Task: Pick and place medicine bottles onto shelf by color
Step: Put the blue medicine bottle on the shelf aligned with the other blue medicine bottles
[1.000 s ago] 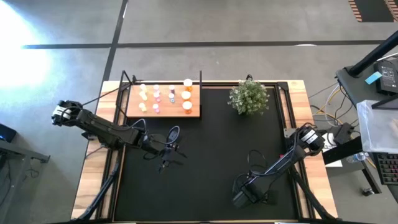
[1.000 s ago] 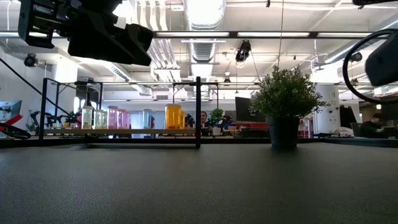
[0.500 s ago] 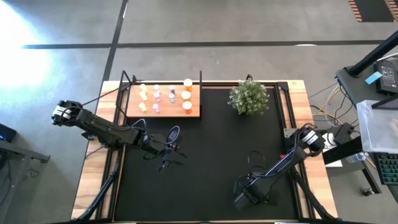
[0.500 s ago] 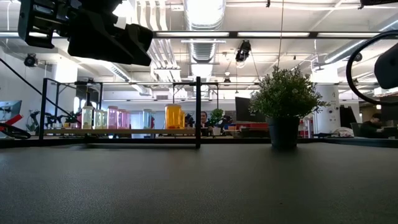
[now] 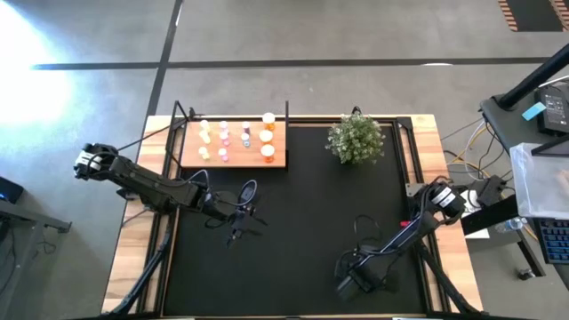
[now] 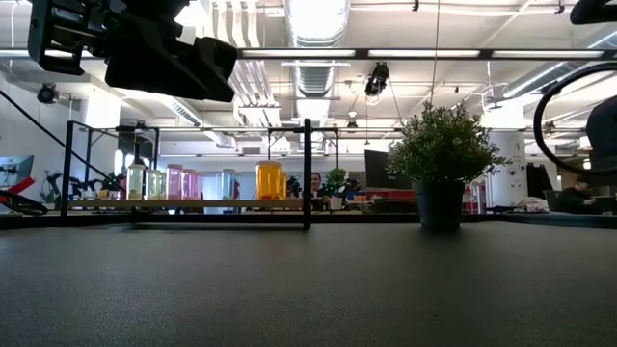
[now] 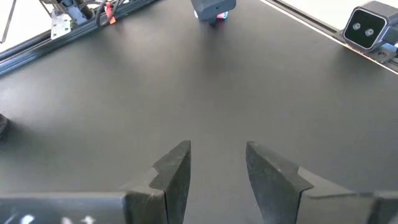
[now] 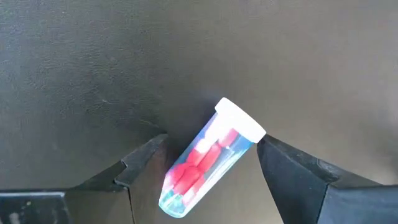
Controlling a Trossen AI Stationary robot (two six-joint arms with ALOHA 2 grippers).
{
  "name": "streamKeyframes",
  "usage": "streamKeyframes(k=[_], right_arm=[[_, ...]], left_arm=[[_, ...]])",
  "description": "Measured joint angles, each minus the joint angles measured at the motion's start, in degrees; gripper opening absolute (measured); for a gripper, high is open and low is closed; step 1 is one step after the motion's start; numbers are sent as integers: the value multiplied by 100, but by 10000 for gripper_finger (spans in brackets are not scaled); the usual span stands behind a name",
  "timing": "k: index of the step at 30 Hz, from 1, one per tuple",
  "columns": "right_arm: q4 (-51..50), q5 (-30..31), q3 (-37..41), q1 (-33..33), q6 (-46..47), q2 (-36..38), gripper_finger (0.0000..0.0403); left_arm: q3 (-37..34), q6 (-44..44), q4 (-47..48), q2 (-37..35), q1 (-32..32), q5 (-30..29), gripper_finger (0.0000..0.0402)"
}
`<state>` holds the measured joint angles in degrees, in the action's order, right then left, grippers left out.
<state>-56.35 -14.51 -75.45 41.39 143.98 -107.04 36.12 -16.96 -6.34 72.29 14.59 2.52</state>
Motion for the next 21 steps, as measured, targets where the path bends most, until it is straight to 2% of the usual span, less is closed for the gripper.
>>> streamKeyframes(k=[6,13,21], right_arm=[[216,32,106,-3,0,9,232],[230,267,128,-2,-145,9,190],[115,925,137,8,-638,9,144]], left_arm=[[0,0,-3,0,0,0,138],[0,1,-4,0,0,-2,138],[0,1,-4,0,0,-4,138]])
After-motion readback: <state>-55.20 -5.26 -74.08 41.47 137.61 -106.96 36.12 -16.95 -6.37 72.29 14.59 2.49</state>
